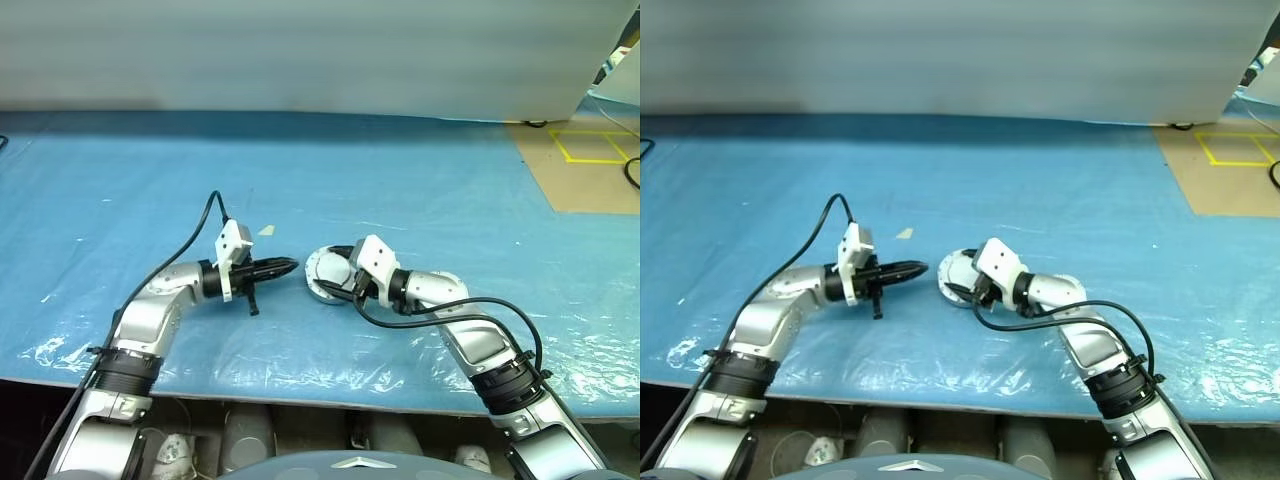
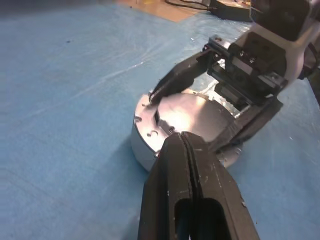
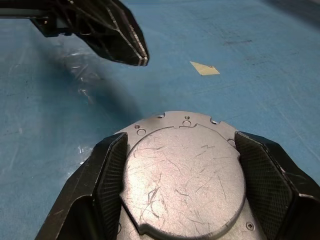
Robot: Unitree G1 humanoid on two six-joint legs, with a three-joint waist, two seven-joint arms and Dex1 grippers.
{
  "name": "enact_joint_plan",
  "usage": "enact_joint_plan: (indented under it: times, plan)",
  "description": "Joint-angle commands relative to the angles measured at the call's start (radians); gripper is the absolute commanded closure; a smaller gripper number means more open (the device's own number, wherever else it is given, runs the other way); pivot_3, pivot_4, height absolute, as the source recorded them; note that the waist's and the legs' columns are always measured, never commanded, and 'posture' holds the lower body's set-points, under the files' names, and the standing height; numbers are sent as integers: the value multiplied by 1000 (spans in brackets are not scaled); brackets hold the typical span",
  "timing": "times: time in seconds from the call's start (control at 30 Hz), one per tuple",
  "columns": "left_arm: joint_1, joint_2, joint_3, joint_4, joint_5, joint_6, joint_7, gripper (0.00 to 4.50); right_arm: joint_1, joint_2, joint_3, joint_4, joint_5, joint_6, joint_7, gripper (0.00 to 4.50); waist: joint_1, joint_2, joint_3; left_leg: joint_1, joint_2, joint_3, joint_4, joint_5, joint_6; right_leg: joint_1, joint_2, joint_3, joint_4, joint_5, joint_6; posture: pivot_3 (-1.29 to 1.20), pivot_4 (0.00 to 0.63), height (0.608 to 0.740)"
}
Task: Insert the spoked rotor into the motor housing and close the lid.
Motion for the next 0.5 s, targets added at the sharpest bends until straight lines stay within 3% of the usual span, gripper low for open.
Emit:
enact_joint_plan:
  times: [0.03, 0.5]
  plan:
    - [-34, -28, -27, 38, 47, -52, 30, 4500, 26, -17, 5, 28, -31, 47, -8, 1431, -1, 0, 0, 0, 0, 0, 0, 0, 0, 0, 0, 0, 0, 0, 0, 0, 150, 740]
    - [-42, -63, -151, 119, 201, -121, 57, 4500, 30, 10, -20, -19, -1, 90, -36, 1431, 1, 1, -1, 1, 0, 0, -1, 0, 0, 1, -1, 0, -1, 0, 0, 0, 150, 740]
